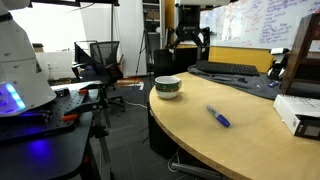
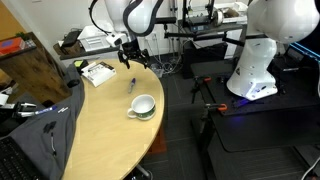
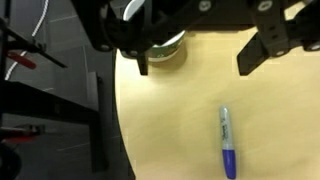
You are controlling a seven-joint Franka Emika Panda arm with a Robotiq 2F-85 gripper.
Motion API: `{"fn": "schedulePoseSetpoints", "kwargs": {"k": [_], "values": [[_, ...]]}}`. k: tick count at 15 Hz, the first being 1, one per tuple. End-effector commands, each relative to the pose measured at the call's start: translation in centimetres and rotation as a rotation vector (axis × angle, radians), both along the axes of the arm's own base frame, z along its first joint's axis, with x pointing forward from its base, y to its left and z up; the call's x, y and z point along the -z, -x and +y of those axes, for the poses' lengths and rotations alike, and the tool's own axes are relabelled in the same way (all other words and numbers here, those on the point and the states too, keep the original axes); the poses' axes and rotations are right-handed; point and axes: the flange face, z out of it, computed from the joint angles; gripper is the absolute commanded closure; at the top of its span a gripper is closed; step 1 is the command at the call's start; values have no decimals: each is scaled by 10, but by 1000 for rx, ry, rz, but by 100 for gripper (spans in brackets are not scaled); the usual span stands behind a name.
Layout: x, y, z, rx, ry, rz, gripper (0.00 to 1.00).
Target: Put the marker in the green/white mug
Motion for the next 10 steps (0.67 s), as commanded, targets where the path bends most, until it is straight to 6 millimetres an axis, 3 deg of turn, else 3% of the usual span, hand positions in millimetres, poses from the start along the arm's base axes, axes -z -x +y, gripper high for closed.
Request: {"fn": "schedulePoseSetpoints", "kwargs": {"k": [1,6,10], "values": [[38,-29,-18,-63,-68,-9,0],[90,-75,-44,-38,-102,-64,0],[124,-95,-61,-24,-136,-44,0]]}}
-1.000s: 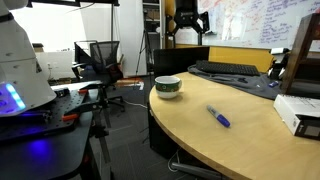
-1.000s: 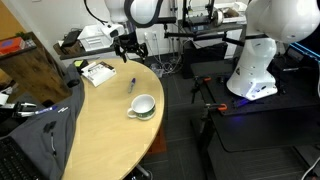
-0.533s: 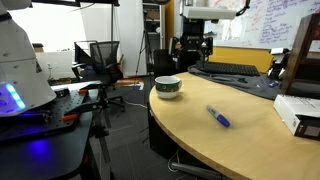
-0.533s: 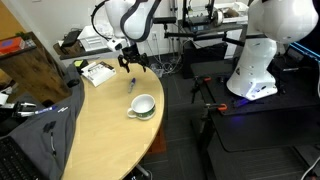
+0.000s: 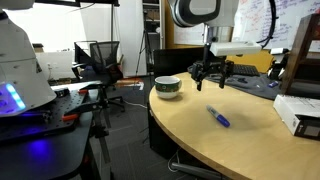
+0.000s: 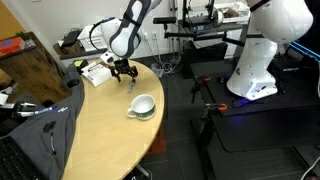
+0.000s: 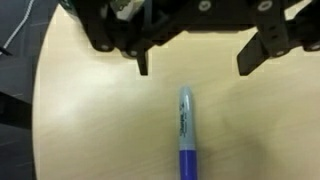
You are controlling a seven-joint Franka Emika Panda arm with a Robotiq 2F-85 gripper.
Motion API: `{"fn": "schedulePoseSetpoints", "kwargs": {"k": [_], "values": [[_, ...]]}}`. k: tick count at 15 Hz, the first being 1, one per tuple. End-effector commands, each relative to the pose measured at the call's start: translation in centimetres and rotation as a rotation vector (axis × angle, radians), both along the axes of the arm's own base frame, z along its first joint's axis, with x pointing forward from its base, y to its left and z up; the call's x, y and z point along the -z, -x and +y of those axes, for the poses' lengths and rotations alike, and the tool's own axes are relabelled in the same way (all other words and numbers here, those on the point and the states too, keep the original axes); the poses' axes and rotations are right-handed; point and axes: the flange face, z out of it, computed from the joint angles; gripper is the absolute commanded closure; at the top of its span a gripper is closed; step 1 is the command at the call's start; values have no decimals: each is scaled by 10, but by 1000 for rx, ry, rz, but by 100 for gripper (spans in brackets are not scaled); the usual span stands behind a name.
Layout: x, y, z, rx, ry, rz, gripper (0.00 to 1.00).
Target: Put the marker in the green/white mug
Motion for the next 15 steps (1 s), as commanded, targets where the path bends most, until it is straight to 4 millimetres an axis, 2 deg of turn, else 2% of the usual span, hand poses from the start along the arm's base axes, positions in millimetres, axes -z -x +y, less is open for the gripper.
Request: {"fn": "schedulePoseSetpoints", "kwargs": {"k": [1,5,9,11,12,14,15], "values": [[21,-18,-13,-10,-37,3,0],[42,-21,-27,-26,-48,12,2],[54,-12,-37,-41,-24,29,9],[62,-9,-38,-47,-28,37,16],[66,-8,-37,-44,-24,46,36],[73,-6,-37,-44,-26,55,41],[76,-5,-37,-40,-23,59,49]]}}
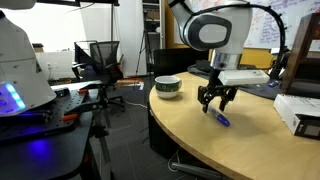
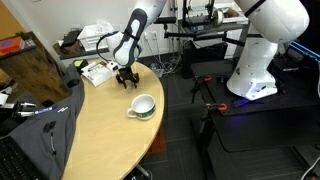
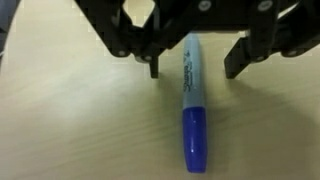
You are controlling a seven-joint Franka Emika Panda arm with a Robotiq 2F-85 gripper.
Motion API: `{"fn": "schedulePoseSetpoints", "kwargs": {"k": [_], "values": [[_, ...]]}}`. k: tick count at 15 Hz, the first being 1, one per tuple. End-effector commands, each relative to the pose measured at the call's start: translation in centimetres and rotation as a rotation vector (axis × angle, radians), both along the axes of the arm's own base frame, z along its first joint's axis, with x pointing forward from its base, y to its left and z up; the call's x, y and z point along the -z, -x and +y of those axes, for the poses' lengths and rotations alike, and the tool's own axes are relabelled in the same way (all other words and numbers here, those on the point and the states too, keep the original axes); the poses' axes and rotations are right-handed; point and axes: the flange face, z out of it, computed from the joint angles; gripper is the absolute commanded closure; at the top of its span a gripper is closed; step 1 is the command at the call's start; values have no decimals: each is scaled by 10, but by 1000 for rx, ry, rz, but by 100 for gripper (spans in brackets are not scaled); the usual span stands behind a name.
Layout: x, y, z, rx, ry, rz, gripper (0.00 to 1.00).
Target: Put the marker in the green/white mug
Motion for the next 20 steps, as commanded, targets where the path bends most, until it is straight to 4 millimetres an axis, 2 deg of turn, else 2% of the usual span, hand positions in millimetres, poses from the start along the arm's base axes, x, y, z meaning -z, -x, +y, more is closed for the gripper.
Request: {"fn": "schedulePoseSetpoints", "kwargs": {"k": [1,4,7,9,13,15,17,20], "values": [[6,0,-2,-18,4,15,56],[-1,-2,-2,-19,-10,-5,81],[-17,2,0,-63,-86,1,99],[-34,4,3,-130,-183,-33,95],[-77,17,0,-250,-370,-87,95],[-91,25,3,-314,-473,-102,95],[-98,31,17,-384,-573,-107,95],[-100,38,49,-501,-733,-107,95]]}}
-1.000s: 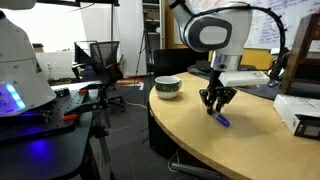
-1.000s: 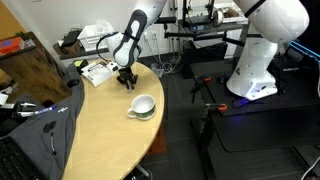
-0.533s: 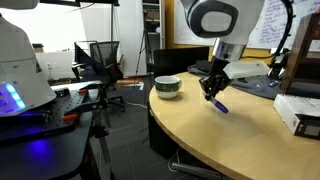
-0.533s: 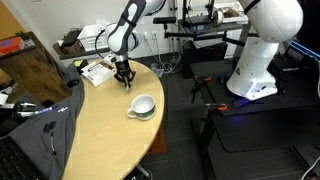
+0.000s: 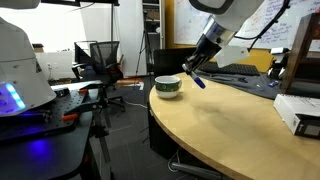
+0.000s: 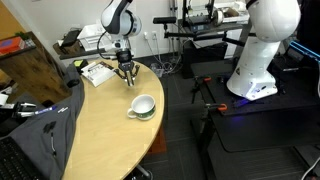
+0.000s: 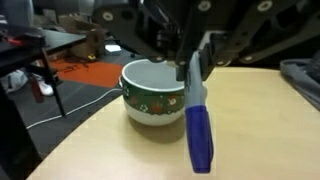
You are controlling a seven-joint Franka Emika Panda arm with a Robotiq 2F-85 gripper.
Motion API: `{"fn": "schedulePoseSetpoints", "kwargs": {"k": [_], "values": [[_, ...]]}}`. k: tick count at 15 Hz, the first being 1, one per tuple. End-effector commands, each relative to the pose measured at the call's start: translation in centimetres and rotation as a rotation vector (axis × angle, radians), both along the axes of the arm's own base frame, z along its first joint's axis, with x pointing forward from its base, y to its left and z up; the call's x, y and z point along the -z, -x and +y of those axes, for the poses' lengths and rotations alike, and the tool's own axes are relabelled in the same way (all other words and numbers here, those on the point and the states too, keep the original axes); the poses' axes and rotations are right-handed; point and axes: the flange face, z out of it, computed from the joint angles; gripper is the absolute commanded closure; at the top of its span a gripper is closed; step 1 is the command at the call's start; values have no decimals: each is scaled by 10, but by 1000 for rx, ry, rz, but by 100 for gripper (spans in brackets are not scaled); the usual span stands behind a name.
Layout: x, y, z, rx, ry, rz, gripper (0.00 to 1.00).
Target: Put the marker in the green/white mug
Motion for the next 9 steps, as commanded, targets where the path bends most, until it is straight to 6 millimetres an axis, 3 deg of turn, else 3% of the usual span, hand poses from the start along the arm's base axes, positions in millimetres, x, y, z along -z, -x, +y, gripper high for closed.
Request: {"fn": "schedulePoseSetpoints", "kwargs": {"k": [1,5,7,9], "values": [[-8,11,30,-133,-166,-29,95],[-30,13,75,-294,-340,40,95],[-41,19,86,-369,-429,56,95],[-32,28,88,-420,-516,109,95]]}}
